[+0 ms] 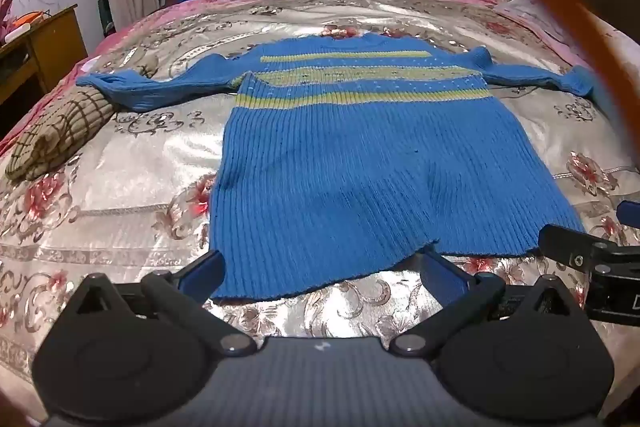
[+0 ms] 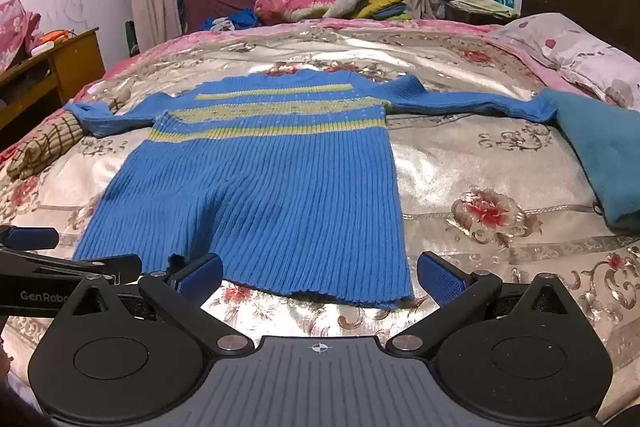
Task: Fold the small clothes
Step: 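Move both grippers over the blue sweater toward its sleeves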
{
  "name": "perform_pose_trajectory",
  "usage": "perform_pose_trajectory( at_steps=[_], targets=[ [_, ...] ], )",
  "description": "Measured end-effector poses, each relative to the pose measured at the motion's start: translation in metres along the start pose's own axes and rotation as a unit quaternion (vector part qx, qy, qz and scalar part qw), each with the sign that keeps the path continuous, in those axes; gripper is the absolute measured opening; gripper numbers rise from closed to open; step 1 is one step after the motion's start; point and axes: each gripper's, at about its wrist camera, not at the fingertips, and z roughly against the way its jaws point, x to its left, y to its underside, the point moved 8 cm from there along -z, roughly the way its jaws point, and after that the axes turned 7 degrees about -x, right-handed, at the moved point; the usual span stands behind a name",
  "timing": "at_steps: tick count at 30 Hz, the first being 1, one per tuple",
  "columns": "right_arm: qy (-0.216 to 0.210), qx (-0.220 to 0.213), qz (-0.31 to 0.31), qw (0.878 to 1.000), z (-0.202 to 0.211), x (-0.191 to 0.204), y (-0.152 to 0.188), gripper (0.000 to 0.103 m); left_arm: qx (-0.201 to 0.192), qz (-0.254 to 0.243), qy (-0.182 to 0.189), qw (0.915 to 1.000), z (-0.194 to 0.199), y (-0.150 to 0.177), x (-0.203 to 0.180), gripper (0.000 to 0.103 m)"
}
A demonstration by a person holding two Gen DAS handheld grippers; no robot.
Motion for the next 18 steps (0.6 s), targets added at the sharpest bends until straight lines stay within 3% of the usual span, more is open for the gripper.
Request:
perform_pose_trajectory(
  at_steps=[18],
  targets=[
    [-0.002, 0.014, -0.001, 1.0, -0.0046, 0.0001, 0.0019, 0.103, 0.019, 0.007, 0.009, 0.9997, -0.0074, 0.0057, 0.0, 0.103]
  ],
)
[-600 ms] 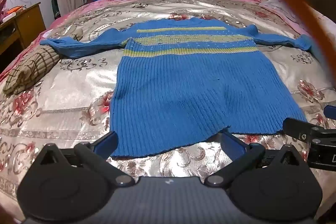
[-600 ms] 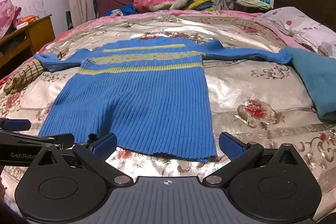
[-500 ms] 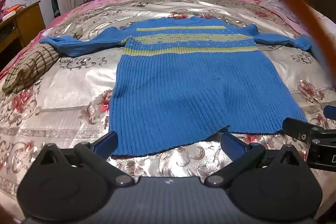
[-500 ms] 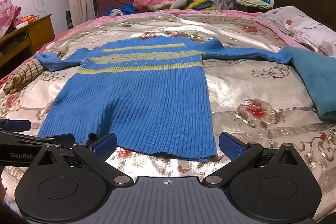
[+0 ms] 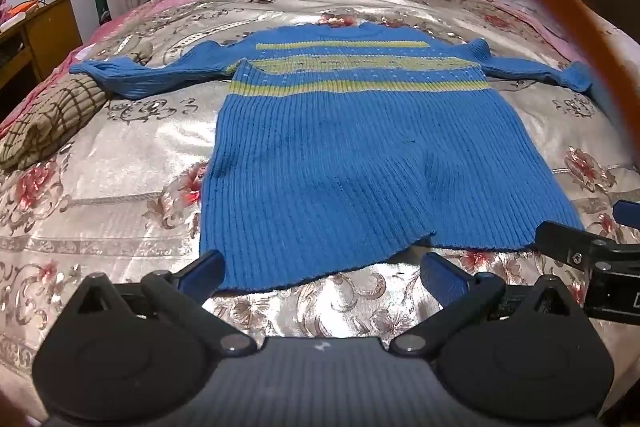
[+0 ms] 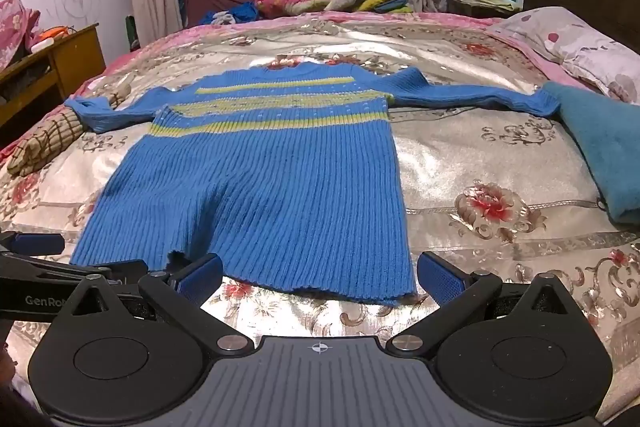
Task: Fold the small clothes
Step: 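Move both grippers over the blue sweater toward its sleeves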
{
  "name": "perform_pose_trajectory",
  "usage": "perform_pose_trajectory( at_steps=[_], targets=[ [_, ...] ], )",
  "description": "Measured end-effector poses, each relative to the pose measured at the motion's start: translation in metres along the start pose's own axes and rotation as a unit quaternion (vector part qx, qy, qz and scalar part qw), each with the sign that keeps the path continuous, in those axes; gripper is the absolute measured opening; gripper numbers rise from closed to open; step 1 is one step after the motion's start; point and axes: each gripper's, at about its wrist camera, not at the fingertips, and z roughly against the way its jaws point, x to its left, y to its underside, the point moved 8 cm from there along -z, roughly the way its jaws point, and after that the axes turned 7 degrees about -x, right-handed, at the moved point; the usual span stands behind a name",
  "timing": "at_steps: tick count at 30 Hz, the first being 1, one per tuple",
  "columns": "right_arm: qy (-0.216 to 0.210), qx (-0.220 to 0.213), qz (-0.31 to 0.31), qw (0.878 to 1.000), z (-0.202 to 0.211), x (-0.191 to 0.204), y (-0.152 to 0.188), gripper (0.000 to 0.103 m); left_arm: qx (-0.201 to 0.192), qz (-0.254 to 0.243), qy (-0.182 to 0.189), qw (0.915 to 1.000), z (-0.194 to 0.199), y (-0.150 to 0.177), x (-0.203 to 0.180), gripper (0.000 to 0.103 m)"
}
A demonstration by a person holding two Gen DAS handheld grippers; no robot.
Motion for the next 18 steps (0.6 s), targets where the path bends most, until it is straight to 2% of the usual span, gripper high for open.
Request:
perform_pose_trajectory(
  at_steps=[18],
  targets=[
    [0.012, -0.015, -0.02, 1.0, 0.002, -0.018, -0.02, 0.103, -0.013, 0.0, 0.003, 0.9999, 0.002, -0.017, 0.004, 0.103]
  ],
)
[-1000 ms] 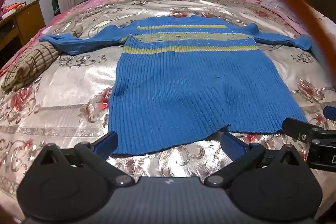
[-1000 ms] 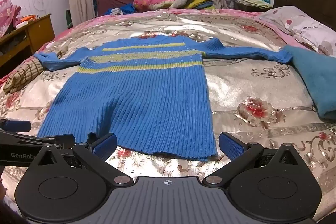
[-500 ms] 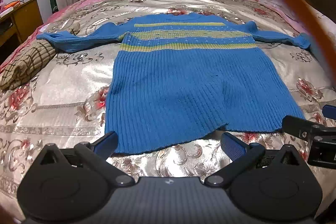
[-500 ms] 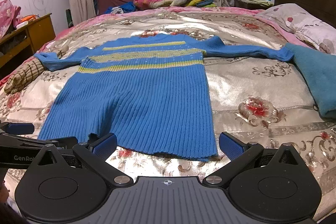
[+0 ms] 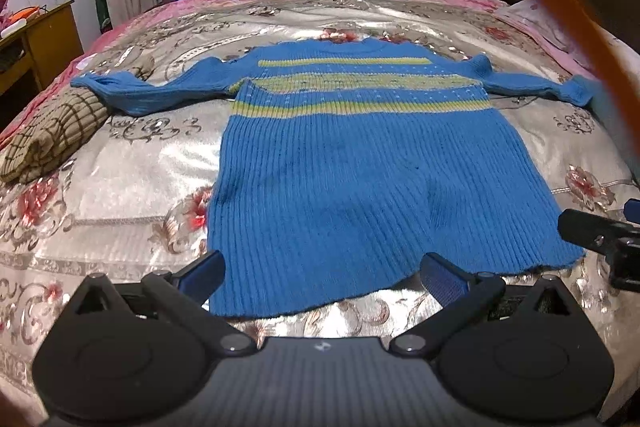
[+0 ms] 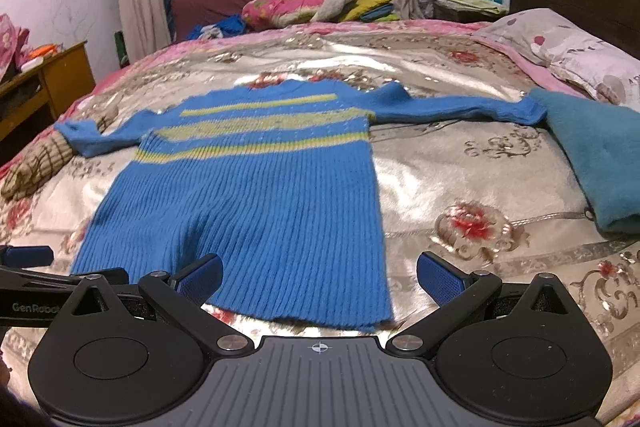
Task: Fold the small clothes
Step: 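Move both grippers over the blue sweater toward its sleeves, then reach the right gripper to the sleeve cuff beside the teal towel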
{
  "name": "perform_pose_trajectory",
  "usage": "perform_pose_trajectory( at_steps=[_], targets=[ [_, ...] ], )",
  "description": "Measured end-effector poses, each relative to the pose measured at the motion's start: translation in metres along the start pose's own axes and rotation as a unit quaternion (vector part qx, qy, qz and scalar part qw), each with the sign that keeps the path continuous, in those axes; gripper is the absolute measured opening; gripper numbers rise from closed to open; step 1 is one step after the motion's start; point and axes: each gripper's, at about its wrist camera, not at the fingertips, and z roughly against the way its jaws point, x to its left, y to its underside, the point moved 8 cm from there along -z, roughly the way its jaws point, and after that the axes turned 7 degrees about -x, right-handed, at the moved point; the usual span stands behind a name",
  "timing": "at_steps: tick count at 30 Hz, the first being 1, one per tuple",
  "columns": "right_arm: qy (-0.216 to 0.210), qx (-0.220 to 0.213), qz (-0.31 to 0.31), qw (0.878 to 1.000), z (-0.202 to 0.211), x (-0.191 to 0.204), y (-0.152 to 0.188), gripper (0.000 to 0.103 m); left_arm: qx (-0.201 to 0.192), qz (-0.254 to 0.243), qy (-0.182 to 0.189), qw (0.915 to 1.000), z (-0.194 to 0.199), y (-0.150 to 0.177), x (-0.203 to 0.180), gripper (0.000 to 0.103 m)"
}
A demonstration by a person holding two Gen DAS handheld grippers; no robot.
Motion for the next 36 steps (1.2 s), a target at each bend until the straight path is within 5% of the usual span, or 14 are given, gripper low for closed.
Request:
perform_pose_trajectory(
  at_steps=[18, 30, 36],
  targets=[
    [0.012, -0.007, -0.058, 0.998, -0.018, -0.06, -0.031, 0.092, -0.023, -0.035, 0.019, 0.9989, -0.018, -0.04, -0.037, 0.103],
    [0.06, -0.005, -0.12, 0.991, -0.066, -0.141, -0.059, 0.082, -0.019, -0.054, 0.038, 0.9977, -0.059, -0.066, -0.069, 0.103],
    [0.056, -0.001, -0.101, 0.993, -0.088, -0.142, -0.068, 0.08, -0.016, -0.052, 0.036, 0.9979, -0.082, -0.078, -0.079, 0.103]
  ],
)
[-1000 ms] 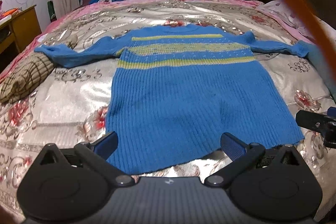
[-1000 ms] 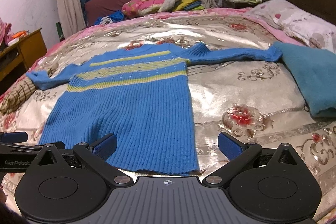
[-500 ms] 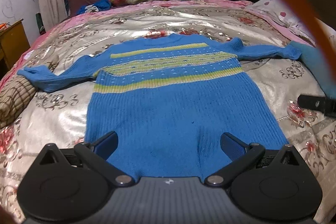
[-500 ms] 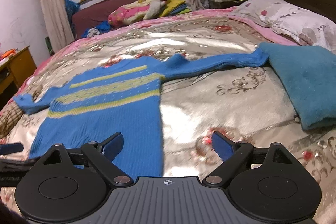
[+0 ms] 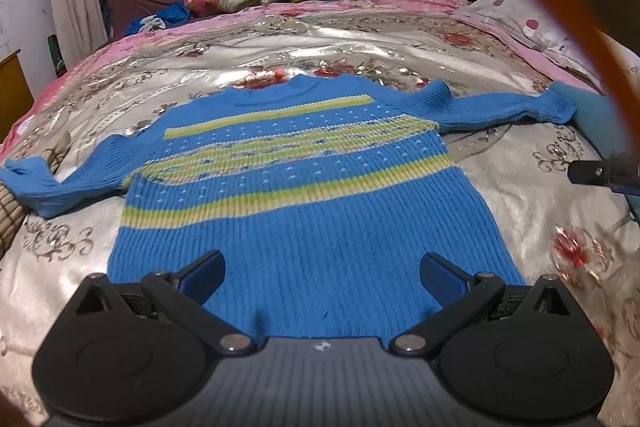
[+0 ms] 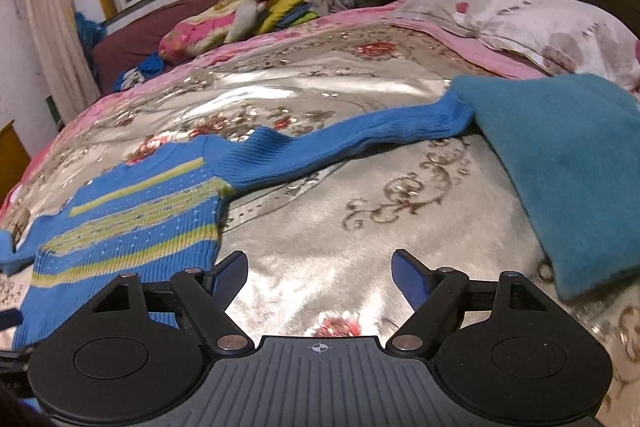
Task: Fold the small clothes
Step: 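Reach the right gripper to the sleeve cuff beside the teal towel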
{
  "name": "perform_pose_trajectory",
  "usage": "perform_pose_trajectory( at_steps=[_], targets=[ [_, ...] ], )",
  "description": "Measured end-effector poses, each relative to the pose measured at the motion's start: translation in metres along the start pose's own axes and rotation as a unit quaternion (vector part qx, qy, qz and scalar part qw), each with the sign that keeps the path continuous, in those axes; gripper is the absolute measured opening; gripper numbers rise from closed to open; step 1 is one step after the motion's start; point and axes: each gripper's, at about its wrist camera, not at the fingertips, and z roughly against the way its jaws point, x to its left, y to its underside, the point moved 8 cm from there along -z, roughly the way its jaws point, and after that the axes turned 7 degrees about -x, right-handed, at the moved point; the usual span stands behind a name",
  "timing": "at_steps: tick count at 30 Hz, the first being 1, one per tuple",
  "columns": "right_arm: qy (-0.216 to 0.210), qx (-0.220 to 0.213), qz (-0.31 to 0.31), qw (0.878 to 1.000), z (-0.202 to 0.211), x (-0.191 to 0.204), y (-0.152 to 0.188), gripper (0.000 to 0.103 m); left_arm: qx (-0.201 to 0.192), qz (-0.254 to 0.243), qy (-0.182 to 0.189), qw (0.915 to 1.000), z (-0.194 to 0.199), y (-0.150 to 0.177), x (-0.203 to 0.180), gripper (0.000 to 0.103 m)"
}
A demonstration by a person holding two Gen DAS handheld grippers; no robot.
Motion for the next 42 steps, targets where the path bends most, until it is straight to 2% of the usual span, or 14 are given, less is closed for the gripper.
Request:
perform_pose_trajectory(
  at_steps=[3, 10, 19, 24, 34, 42],
  targets=[
    [-0.006, 0.0, 0.017, 1.0, -0.008, 0.008, 0.0, 0.079, 0.004, -0.004, -0.004, 1.0, -0.009, -0.001, 0.0, 0.103],
    [-0.029, 0.022, 0.009, 0.999, -0.029, 0.016, 0.003, 0.071, 0.014, -0.005, -0.012, 0.9998, -0.031, -0.004, -0.002, 0.103],
    [-0.089, 0.033, 0.073, 0.993, -0.03, 0.076, 0.013, 0.071, 0.019, 0.007, -0.021, 0.9996, -0.043, -0.009, 0.002, 0.103],
    [-0.102, 0.029, 0.102, 0.989, -0.028, 0.102, 0.019, 0.07, 0.019, 0.016, -0.03, 0.9992, -0.042, -0.009, 0.011, 0.103],
    [-0.096, 0.041, 0.102, 0.989, -0.034, 0.101, 0.023, 0.07, 0.02, 0.028, -0.027, 0.999, -0.043, -0.01, 0.015, 0.103],
    [-0.078, 0.057, 0.075, 0.993, -0.051, 0.077, 0.023, 0.07, 0.021, 0.018, -0.013, 0.9995, -0.052, -0.016, 0.0, 0.103]
  ],
)
